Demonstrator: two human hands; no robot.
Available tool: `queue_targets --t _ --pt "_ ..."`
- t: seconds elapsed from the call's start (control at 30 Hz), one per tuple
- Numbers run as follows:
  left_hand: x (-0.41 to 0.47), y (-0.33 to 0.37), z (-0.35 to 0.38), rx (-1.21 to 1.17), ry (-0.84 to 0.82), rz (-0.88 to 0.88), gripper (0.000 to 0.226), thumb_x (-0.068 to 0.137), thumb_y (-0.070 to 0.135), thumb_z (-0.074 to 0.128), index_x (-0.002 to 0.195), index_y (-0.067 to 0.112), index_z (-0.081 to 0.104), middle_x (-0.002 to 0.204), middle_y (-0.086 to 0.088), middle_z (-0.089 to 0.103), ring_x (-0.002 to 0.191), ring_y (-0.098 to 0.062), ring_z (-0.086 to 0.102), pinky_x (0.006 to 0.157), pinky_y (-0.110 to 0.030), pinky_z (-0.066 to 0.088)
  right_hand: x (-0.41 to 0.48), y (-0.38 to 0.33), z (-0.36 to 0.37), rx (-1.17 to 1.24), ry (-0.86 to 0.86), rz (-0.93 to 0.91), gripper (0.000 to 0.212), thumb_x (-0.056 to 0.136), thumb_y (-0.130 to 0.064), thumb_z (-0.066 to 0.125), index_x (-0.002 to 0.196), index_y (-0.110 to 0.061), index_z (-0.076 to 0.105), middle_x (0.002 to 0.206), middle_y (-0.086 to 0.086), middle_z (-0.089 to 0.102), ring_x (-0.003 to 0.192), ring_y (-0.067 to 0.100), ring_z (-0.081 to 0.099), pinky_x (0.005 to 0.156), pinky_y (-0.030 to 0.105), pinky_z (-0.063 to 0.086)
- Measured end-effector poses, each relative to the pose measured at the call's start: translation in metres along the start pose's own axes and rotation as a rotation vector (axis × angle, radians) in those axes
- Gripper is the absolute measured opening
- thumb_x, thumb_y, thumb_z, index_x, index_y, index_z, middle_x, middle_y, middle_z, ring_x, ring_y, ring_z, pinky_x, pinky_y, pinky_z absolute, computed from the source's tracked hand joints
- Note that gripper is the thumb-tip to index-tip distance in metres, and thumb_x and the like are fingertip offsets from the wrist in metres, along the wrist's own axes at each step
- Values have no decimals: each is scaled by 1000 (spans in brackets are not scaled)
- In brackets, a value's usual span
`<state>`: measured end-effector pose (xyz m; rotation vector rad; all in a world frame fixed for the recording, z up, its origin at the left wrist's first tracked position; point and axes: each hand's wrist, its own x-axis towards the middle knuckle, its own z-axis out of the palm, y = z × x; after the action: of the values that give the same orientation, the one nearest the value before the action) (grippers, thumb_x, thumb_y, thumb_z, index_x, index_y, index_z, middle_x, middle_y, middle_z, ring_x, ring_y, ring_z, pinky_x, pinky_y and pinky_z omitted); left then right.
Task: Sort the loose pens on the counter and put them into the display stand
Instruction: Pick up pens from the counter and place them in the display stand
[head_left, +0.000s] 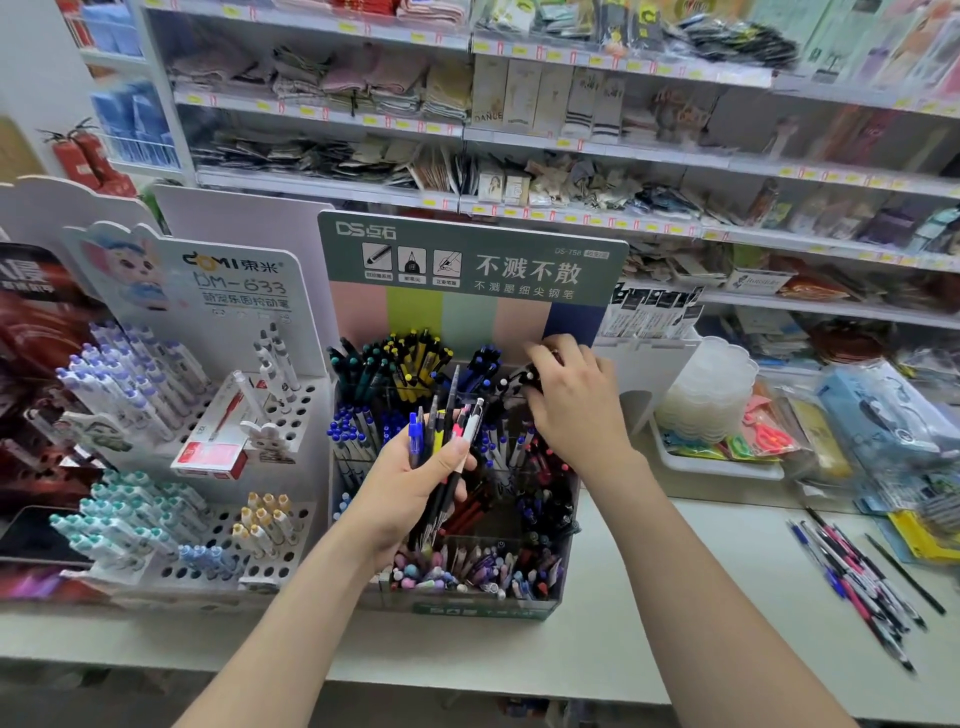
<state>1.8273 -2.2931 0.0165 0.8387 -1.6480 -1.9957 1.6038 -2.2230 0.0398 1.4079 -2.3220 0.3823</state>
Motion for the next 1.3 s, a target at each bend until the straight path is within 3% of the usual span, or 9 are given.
queue_targets --t 0.2,0.43,0.63,0.73,0.83,0.93,1.03,1.13,1.3 --pt "-1 4 0 -71 15 -10 39 104 31 65 118 -5 63 76 2 71 70 -19 63 59 -30 52 24 -3 -11 409 -230 -191 58 86 5 70 139 -17 63 124 6 68 116 29 63 101 44 52" --pt "-4 5 0 -86 10 -14 37 105 30 64 121 -3 65 76 0 72 66 -16 62 58 -29 52 11 -11 -4 284 -19 -85 34 92 -19 60 123 -22 76 109 -3 78 104 29 66 89 48 47" --pt "-5 5 -2 -115 -25 -11 41 104 31 65 119 -7 62 77 1 71 67 -18 60 57 -30 50 -11 -36 -19 429 216 9 27 99 -13 58 120 -15 76 105 -1 75 97 22 63 85 39 49" --pt "-7 9 -4 -138 -154 -13 33 103 28 66 108 -5 62 82 -5 68 63 -19 54 54 -28 46 -21 -60 -42 750 -8 183 19 102 -25 63 104 -21 81 87 -10 77 78 5 65 78 28 52" --pt "-10 11 -7 -109 -271 -25 24 102 22 68 107 0 60 95 -14 67 62 -20 53 51 -28 44 -31 -68 -43 998 -295 378 23 100 -40 67 92 -24 82 82 -8 77 83 9 72 82 31 58" --pt "-14 11 -10 -78 -308 -40 28 101 22 70 112 0 58 96 -15 68 63 -21 53 50 -30 45 -36 -70 -44 1284 -248 507 19 102 -30 70 96 -18 83 92 5 79 91 13 74 80 23 58" --pt "-19 12 -14 -10 -335 -34 20 103 22 68 106 4 58 84 -7 67 61 -20 52 49 -30 43 -40 -69 -50 1369 -282 457 17 103 -22 69 102 -9 80 99 13 78 88 7 70 75 16 55" --pt "-24 14 -18 19 -395 -50 13 105 19 65 102 10 56 77 0 63 59 -18 50 48 -28 41 -43 -66 -53 1383 -487 328 14 100 -23 74 105 -12 81 100 8 81 95 14 75 88 27 59" --pt "-28 16 -21 52 -408 -94 14 105 17 66 106 9 54 78 -1 64 59 -19 50 48 -26 41 -46 -65 -51 1396 -512 384 12 95 -20 79 104 -12 83 97 9 82 96 24 78 91 36 61"
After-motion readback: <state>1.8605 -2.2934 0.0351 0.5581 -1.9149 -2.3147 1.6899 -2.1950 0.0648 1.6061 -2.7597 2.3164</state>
